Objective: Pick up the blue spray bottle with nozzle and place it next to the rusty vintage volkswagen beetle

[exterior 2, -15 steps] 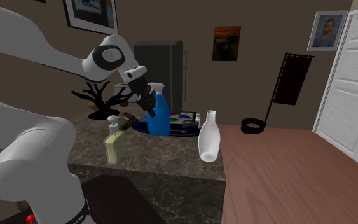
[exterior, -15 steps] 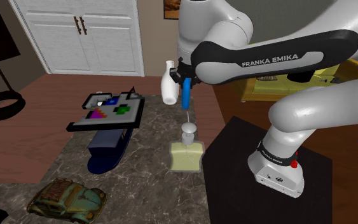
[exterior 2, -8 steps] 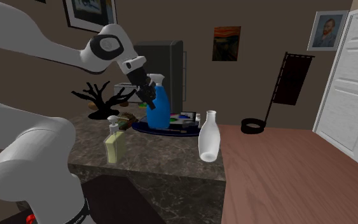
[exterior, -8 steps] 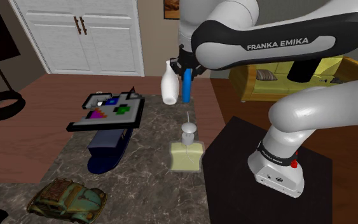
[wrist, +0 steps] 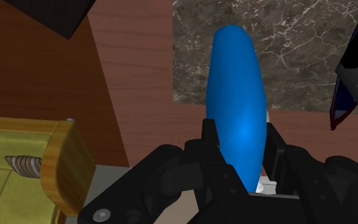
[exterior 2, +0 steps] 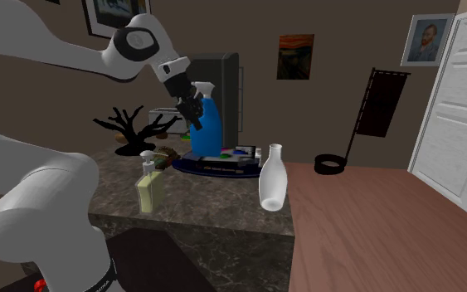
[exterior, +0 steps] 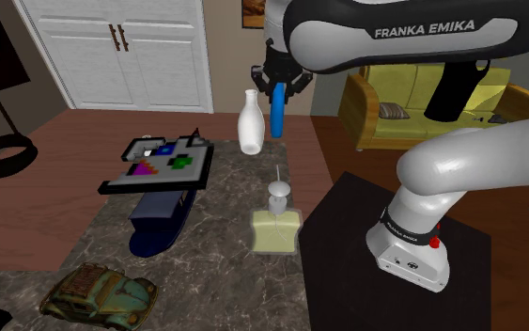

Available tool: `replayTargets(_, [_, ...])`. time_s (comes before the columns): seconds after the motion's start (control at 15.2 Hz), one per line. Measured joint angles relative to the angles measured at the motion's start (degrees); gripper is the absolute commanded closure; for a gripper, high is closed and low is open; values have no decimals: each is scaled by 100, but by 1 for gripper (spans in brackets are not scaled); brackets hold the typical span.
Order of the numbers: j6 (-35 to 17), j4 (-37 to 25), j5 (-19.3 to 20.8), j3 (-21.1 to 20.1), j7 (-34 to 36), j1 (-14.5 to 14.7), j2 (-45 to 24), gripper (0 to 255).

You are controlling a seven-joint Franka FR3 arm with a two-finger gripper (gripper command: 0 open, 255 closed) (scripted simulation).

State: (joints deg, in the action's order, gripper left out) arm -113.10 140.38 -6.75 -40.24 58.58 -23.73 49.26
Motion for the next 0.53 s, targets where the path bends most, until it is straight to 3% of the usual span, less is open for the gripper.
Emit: replayTargets(0.53, [535, -597, 121, 186, -129, -86, -50, 255])
